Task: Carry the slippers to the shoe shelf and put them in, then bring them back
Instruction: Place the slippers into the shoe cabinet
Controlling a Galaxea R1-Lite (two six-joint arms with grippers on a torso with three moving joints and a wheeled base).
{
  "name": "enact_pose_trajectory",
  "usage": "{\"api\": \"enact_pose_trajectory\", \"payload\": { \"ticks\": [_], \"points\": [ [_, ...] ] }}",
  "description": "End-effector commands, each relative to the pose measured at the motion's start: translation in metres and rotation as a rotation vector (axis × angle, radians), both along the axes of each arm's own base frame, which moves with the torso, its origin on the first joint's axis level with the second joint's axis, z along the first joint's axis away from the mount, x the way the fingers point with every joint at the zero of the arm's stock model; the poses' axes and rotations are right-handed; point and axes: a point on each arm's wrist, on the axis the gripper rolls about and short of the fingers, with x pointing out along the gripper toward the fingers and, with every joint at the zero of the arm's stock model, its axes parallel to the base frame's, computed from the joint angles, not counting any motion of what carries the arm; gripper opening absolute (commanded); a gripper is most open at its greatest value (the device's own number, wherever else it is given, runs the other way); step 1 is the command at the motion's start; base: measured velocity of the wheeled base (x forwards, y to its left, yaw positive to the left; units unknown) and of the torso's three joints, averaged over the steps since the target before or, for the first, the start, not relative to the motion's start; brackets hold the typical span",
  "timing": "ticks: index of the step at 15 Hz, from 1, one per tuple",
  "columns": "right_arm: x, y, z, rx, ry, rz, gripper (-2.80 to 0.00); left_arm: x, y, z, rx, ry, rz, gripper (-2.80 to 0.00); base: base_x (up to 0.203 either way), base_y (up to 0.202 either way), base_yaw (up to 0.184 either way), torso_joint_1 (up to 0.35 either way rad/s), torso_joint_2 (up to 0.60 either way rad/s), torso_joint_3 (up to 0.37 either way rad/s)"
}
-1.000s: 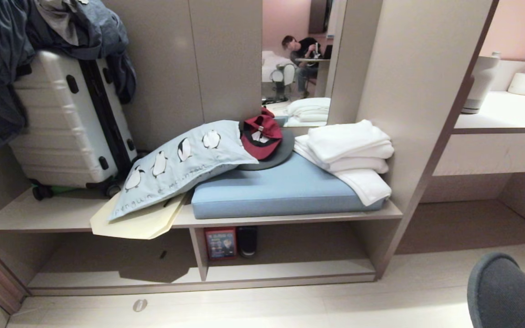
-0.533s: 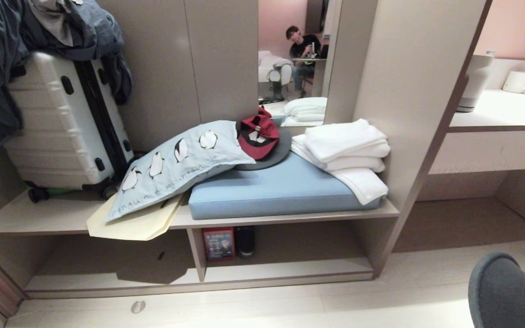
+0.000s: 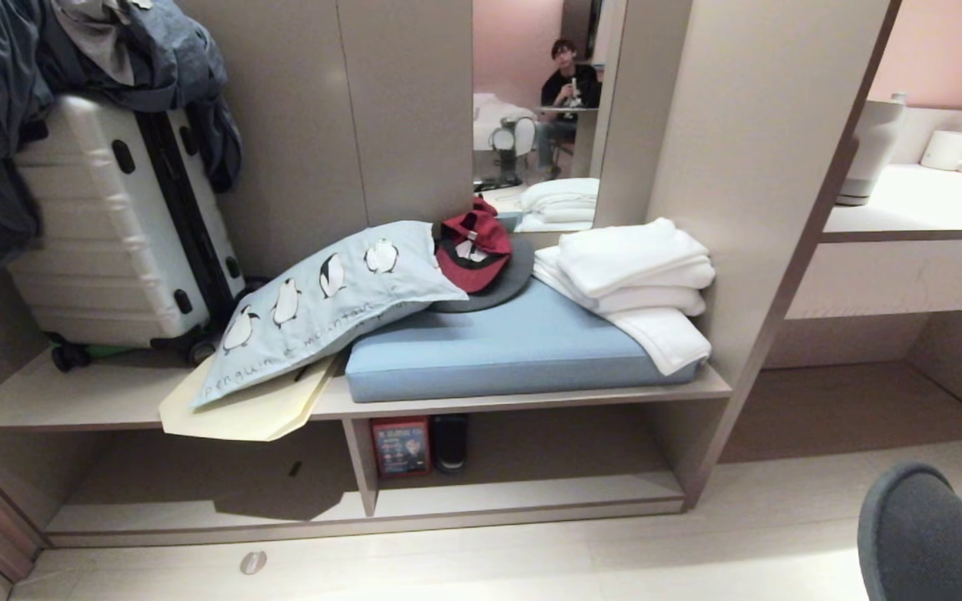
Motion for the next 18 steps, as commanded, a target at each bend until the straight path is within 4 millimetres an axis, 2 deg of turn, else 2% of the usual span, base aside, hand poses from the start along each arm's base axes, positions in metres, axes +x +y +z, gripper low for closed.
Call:
{"api": "enact_pose_trajectory", "payload": {
  "ticks": [1, 11, 18],
  "points": [
    [0.0002, 0.0000, -0.0004, 0.001, 0.002, 0.000, -2.80, 0.0000, 0.0000, 0.0000, -0.001, 0.000, 0.000, -2.80, 0.000, 0.000, 0.000, 0.000, 0.00, 0.000],
    [0.0002, 0.0000, -0.0004, 0.001, 0.002, 0.000, -2.80, 0.0000, 0.0000, 0.0000, -0.001, 0.000, 0.000, -2.80, 0.000, 0.000, 0.000, 0.000, 0.00, -0.007],
    [0.0002, 0.0000, -0.0004, -0.001, 0.002, 0.000, -2.80, 0.0000, 0.0000, 0.0000, -0.001, 0.000, 0.000, -2.80, 0.000, 0.000, 0.000, 0.002, 0.00, -0.182]
  ]
}}
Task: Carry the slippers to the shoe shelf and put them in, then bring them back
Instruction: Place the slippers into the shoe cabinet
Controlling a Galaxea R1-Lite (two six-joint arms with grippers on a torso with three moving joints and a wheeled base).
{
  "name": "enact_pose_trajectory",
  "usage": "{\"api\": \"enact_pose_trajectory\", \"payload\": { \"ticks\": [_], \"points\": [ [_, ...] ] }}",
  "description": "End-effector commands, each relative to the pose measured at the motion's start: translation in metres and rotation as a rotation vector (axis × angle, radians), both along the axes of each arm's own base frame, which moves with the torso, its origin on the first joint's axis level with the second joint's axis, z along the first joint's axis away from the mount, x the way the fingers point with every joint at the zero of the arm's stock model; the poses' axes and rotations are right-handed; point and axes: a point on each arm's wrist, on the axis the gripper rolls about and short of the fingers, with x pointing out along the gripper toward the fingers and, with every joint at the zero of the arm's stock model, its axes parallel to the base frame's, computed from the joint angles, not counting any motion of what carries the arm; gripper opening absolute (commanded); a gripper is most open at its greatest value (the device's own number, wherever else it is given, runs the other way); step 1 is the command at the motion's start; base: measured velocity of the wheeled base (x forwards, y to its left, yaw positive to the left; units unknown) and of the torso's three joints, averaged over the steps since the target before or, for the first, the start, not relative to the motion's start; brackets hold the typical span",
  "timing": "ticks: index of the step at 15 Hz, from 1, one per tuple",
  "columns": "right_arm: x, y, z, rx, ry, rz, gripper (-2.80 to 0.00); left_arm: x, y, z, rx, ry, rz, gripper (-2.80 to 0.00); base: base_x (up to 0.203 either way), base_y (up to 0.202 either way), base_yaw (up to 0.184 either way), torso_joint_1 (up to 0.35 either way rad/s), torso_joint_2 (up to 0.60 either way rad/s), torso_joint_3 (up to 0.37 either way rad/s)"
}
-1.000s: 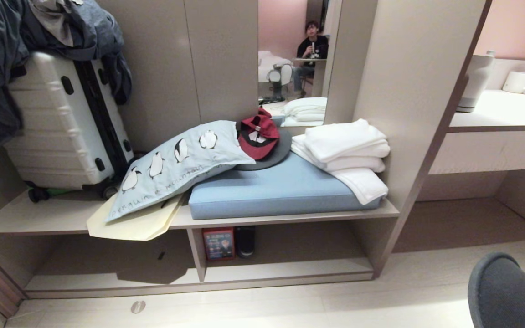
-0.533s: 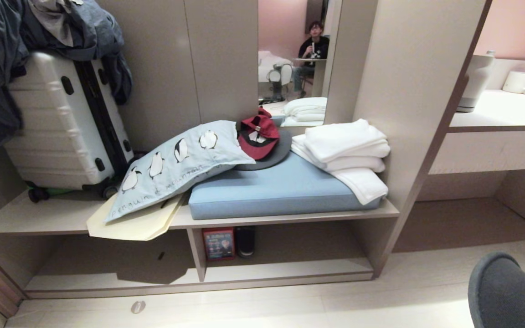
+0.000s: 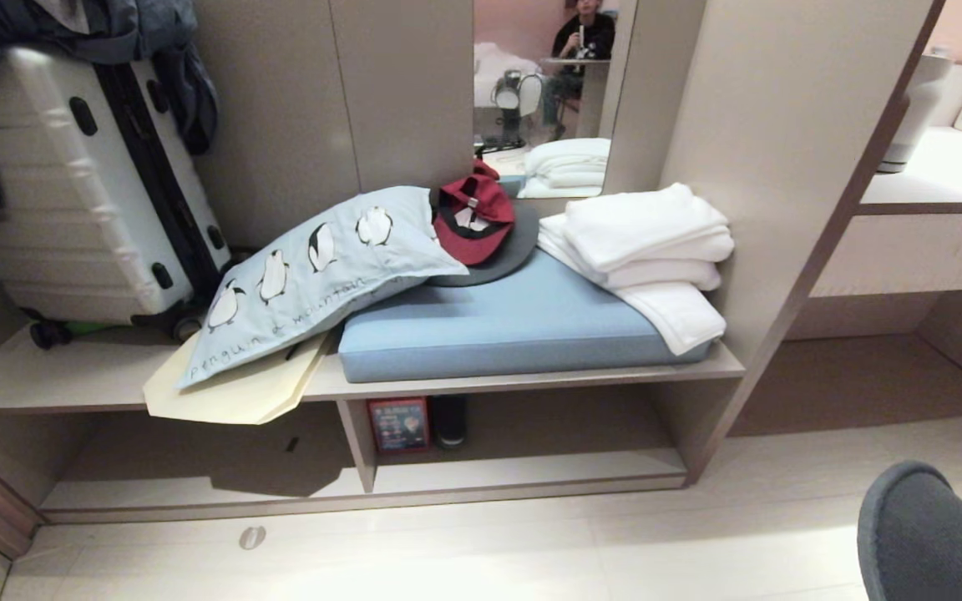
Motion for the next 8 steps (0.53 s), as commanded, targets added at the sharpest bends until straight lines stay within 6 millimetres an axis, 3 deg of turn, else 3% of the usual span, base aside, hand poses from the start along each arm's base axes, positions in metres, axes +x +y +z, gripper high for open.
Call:
{"api": "enact_pose_trajectory", "payload": {
  "ticks": [1, 8],
  "points": [
    [0.0002, 0.0000, -0.0004, -0.001, 0.003, 0.000, -2.80, 0.0001, 0.0000, 0.0001, -0.001, 0.001, 0.000, -2.80, 0.000, 0.000, 0.000, 0.006, 0.00, -0.197],
    [0.0002, 0.0000, -0.0004, 0.000, 0.003, 0.000, -2.80, 0.0001, 0.0000, 0.0001, -0.001, 0.000, 0.000, -2.80, 0.000, 0.000, 0.000, 0.004, 0.00, -0.200]
  ]
}}
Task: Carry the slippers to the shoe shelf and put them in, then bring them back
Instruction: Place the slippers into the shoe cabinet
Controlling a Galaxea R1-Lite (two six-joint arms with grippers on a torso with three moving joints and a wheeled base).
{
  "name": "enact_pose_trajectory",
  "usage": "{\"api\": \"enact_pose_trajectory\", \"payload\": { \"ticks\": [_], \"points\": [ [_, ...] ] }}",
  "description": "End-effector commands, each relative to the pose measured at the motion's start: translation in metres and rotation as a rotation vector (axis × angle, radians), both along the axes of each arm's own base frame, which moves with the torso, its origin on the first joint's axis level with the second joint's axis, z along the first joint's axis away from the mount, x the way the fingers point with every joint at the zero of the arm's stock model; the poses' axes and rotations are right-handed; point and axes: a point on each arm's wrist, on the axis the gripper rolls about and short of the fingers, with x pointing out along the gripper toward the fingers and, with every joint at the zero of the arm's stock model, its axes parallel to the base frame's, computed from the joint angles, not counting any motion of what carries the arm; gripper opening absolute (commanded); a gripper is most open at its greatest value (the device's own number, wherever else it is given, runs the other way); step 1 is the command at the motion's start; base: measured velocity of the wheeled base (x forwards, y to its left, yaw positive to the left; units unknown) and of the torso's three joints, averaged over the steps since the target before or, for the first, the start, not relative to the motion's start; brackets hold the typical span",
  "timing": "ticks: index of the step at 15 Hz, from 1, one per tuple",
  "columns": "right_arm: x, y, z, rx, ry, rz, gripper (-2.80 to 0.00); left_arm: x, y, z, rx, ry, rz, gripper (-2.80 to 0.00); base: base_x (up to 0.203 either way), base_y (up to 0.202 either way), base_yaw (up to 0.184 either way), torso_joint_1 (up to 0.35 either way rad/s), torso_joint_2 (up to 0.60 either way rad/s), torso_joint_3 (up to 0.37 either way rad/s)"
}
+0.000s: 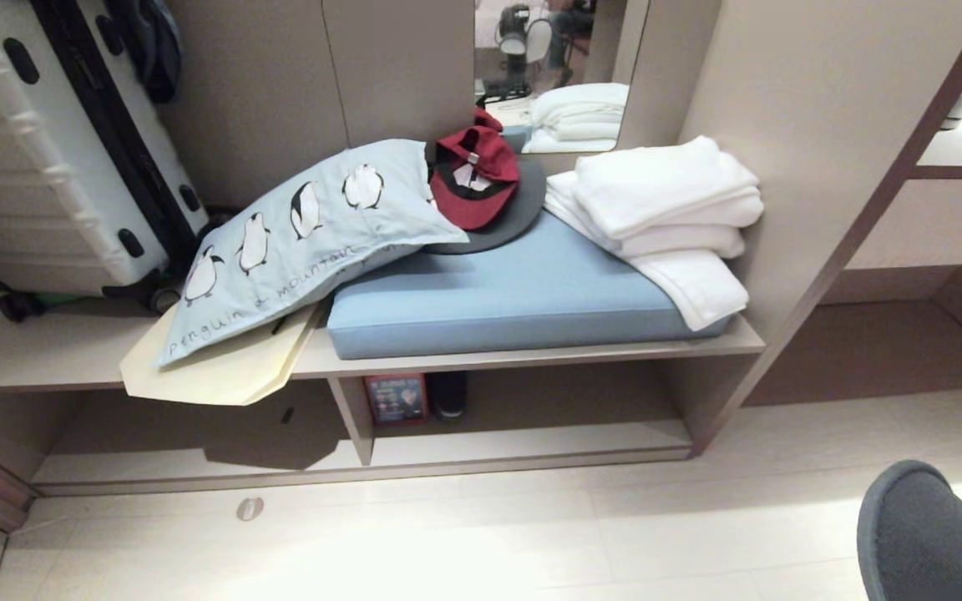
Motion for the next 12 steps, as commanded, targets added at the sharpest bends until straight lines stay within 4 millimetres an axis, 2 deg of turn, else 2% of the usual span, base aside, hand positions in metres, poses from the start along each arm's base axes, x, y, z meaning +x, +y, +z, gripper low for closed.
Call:
{"api": "enact_pose_trajectory", "payload": {
  "ticks": [1, 12],
  "points": [
    [0.0002, 0.0000, -0.0004, 0.000, 0.002, 0.000, -2.80, 0.0001, 0.0000, 0.0001, -0.001, 0.001, 0.000, -2.80, 0.000, 0.000, 0.000, 0.000, 0.00, -0.190],
    [0.0002, 0.0000, -0.0004, 0.000, 0.002, 0.000, -2.80, 0.0001, 0.0000, 0.0001, -0.001, 0.001, 0.000, -2.80, 0.000, 0.000, 0.000, 0.003, 0.00, -0.196]
  ]
}}
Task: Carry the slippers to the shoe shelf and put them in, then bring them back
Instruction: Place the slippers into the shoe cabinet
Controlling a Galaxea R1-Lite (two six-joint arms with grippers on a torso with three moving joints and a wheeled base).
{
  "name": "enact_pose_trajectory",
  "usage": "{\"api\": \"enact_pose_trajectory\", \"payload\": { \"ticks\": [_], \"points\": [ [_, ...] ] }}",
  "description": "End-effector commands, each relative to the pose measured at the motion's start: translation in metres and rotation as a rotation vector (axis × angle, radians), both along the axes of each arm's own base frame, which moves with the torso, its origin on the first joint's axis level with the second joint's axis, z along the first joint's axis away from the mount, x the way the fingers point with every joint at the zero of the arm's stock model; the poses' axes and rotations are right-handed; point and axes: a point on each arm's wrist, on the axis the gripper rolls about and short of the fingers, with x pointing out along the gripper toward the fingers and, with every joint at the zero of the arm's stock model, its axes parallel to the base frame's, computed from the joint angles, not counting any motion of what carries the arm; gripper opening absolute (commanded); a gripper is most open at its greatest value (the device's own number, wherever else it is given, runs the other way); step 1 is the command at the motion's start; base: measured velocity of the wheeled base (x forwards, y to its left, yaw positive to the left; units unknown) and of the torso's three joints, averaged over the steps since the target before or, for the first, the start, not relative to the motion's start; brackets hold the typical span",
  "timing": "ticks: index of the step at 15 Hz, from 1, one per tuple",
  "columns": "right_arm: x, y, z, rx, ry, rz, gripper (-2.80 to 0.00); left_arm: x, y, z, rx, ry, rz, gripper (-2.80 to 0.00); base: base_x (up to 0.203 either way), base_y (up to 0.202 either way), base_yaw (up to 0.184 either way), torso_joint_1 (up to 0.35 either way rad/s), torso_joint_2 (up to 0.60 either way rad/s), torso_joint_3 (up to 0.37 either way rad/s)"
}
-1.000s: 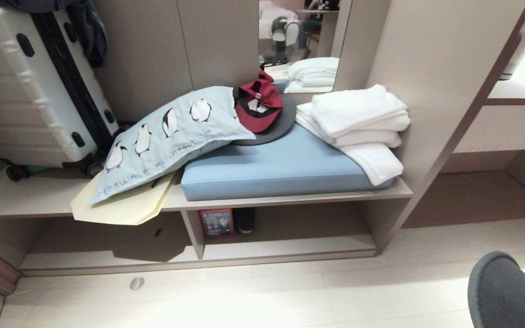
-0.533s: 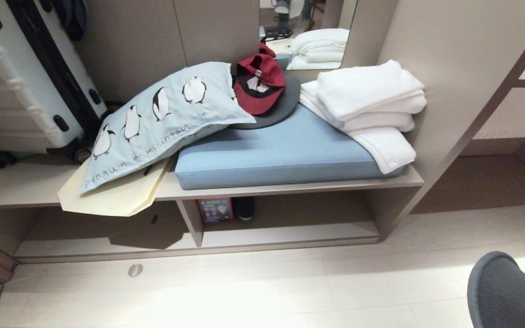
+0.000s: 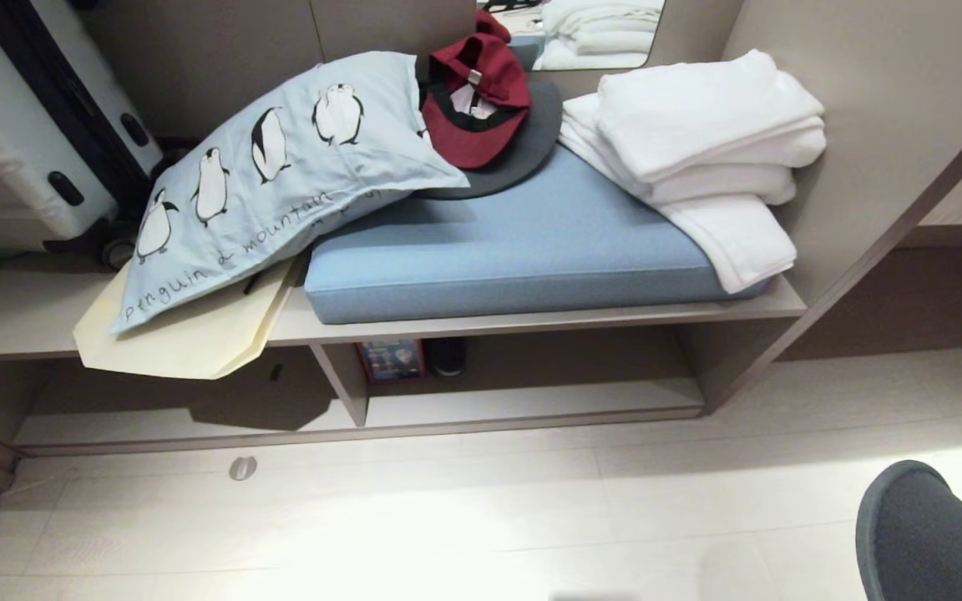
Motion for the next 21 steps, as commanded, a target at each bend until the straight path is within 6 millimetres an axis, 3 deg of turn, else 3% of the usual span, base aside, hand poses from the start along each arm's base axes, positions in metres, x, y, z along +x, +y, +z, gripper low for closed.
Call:
{"api": "enact_pose_trajectory", "payload": {
  "ticks": [1, 21],
  "points": [
    [0.0002, 0.0000, -0.0004, -0.001, 0.002, 0.000, -2.80, 0.0001, 0.0000, 0.0001, 0.000, 0.001, 0.000, -2.80, 0.000, 0.000, 0.000, -0.001, 0.00, -0.201],
    [0.0002, 0.0000, -0.0004, -0.001, 0.002, 0.000, -2.80, 0.0001, 0.0000, 0.0001, 0.000, 0.001, 0.000, -2.80, 0.000, 0.000, 0.000, 0.002, 0.00, -0.197]
  ]
}}
